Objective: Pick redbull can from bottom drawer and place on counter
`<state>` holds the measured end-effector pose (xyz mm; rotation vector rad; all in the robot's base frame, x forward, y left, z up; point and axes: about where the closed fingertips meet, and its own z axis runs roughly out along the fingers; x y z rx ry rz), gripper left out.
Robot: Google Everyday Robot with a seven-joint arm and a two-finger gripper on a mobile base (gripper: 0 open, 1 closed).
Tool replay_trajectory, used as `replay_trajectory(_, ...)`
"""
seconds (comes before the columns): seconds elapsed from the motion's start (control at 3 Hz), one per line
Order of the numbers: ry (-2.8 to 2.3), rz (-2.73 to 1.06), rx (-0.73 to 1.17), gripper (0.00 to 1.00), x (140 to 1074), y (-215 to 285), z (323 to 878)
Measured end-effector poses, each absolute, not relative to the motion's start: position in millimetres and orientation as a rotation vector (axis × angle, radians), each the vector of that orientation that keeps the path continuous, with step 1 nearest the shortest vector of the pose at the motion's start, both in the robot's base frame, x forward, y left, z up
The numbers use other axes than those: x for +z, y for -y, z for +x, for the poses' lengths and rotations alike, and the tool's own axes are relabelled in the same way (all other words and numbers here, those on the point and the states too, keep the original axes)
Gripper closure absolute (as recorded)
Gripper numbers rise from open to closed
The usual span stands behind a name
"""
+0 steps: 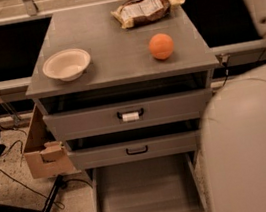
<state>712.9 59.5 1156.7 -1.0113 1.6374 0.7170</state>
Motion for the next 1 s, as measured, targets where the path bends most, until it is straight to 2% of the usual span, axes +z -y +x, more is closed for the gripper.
replay_trajectory(0.67,-1.706,-0.825,0.624,1.0,1103,-107,829)
replay_trajectory(1.0,-1.743,-0.8,0.587,1.0,1074,-123,857)
